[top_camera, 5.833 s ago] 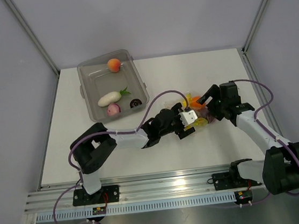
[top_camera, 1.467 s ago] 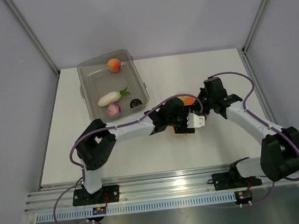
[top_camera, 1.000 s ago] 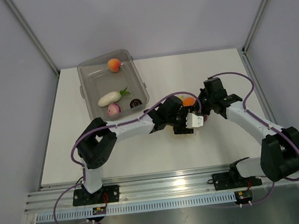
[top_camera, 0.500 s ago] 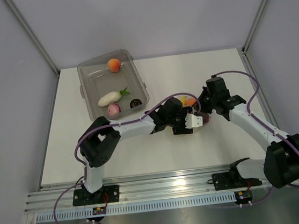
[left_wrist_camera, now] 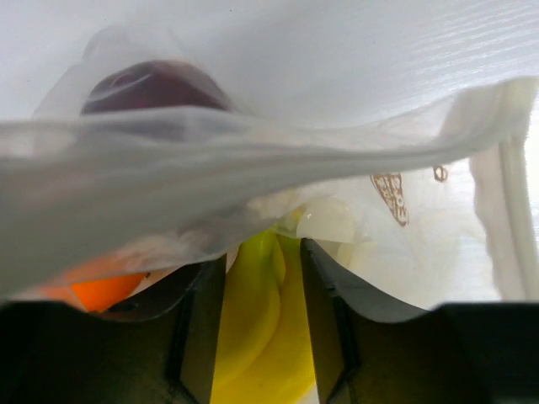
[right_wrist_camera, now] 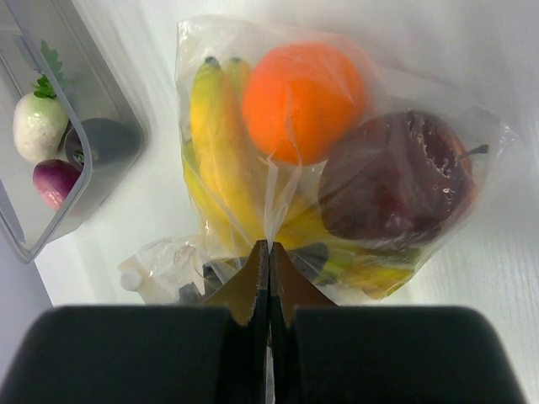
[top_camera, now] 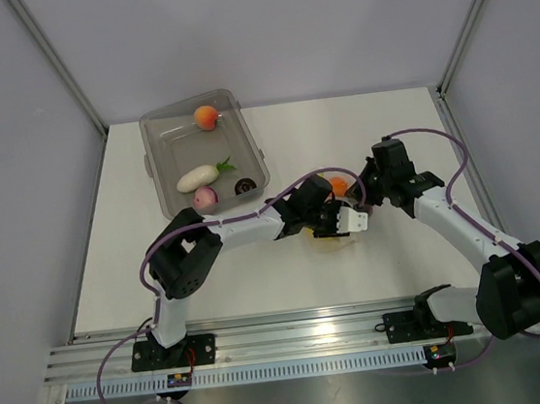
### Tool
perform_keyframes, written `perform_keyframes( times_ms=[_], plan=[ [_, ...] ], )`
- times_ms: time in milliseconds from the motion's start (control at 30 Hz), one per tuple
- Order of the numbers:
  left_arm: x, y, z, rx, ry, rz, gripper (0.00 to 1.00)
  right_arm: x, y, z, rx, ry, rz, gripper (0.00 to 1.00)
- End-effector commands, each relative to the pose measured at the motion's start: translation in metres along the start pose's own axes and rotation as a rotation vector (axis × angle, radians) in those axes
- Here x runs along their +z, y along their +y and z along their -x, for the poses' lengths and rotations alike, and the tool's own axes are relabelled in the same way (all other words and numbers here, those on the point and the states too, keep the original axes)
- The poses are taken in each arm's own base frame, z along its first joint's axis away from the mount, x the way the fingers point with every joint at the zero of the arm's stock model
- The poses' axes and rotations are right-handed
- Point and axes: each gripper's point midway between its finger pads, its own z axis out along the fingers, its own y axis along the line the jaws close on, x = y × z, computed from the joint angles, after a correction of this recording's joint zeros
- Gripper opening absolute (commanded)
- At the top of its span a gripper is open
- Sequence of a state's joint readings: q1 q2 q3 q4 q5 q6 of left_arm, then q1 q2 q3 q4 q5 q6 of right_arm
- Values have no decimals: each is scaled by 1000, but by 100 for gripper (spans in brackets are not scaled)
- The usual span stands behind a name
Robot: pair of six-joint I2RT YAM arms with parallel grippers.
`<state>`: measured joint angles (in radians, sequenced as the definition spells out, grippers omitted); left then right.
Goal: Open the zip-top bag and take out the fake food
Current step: Pick up the fake fruit from the zipper food storage bag.
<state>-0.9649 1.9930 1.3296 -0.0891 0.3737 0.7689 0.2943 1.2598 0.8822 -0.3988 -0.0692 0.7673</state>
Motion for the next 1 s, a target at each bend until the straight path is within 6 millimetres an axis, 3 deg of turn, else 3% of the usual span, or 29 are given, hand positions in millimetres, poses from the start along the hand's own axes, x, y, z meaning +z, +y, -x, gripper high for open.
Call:
perform_keyframes(
  times_ms=[0, 100, 200, 300, 500, 600, 633, 767, 833, 967],
  plan=[
    [0, -15, -8, -25, 34, -75, 37, -4, 10, 17, 19, -68, 35, 0],
    [-1, -16, -10, -40, 58, -92, 35, -4, 10, 17, 21, -65, 38, 0],
    [-2, -13, -10, -60, 74, -84, 48, -4, 10, 18, 22, -62, 40, 0],
    [-2, -13, -12, -82, 104, -98, 53, -3, 8, 18, 22, -61, 37, 0],
    [2, -27, -25, -129, 167, -172, 54, -2, 4, 19, 35, -66, 28, 0],
    [4, -28, -30, -160, 216, -189, 44, -3, -1, 23, 53, -82, 22, 0],
    [2, -30, -31, -170, 226, -202, 34, -6, -1, 25, 61, -95, 25, 0],
    [-1, -31, -29, -150, 188, -178, 10, -12, -8, 32, 84, -142, 6, 0],
    [-7, -23, -18, -131, 158, -144, 2, -14, -10, 33, 86, -149, 0, 0],
    [-17, -19, 1, -139, 109, -133, 0, -12, -11, 33, 83, -143, -4, 0]
  ],
)
